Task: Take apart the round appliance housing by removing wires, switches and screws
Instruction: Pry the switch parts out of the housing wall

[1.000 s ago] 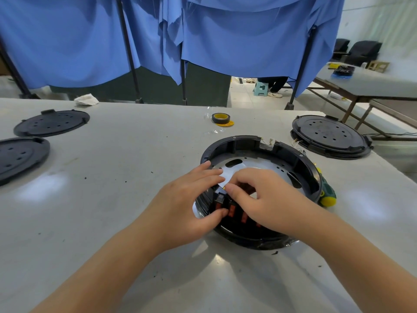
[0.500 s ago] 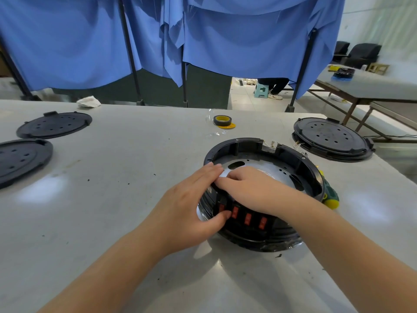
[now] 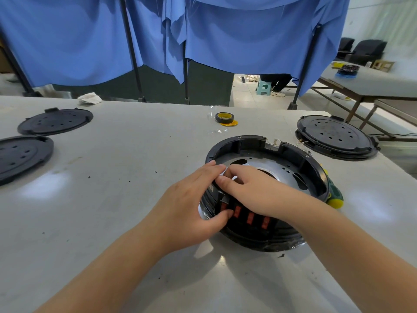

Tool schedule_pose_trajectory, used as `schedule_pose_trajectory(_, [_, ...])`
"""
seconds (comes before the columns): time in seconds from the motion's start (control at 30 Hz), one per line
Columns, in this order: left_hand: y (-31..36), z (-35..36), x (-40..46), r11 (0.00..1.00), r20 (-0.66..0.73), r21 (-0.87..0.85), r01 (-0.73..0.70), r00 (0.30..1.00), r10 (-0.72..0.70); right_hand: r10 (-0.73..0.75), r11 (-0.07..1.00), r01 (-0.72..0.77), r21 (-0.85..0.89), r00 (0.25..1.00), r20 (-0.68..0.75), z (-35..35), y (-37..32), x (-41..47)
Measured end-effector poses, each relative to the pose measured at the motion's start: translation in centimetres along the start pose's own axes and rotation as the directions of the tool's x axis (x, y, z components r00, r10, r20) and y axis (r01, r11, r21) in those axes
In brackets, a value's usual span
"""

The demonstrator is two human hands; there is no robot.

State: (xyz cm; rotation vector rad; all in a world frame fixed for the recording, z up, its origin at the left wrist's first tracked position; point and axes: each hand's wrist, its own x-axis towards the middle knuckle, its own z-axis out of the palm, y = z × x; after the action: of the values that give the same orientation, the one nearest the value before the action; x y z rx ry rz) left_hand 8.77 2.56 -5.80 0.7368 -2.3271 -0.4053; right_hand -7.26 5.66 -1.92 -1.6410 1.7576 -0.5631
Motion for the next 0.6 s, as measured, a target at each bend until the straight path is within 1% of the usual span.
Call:
schedule_pose_trajectory(0.23, [0.03,-0.02,0.08,1.000,-0.009,0.000,-0.001,1.000,0.001,-0.020,1.000,0.020,-0.010,1.000,-0.001,-0.10,-0.05,-0.12])
schedule_pose_trajectory(0.4, [-0.04,-0.06,0.08,1.000,0.000,0.002,-0.002,1.000,0.002,-0.050,0.998,0.049,-0.043,0.998,-0.031,-0.05,0.08,-0.11])
schedule_pose_trajectory(0.5, [-0.14,0.09,-0.02,1.000,0.012,-0.010,0.012,1.000,-0.012,-0.035,0.997,0.031,-0.067,0.997,-0.063,0.05,0.23,-0.15])
schedule_pose_trajectory(0.6, [-0.02,0.15,-0.22,0.996,0.024,-0.060,0.063,0.998,-0.061,-0.007,0.997,0.000,-0.077,0.995,-0.095,0.29,0.26,-0.19])
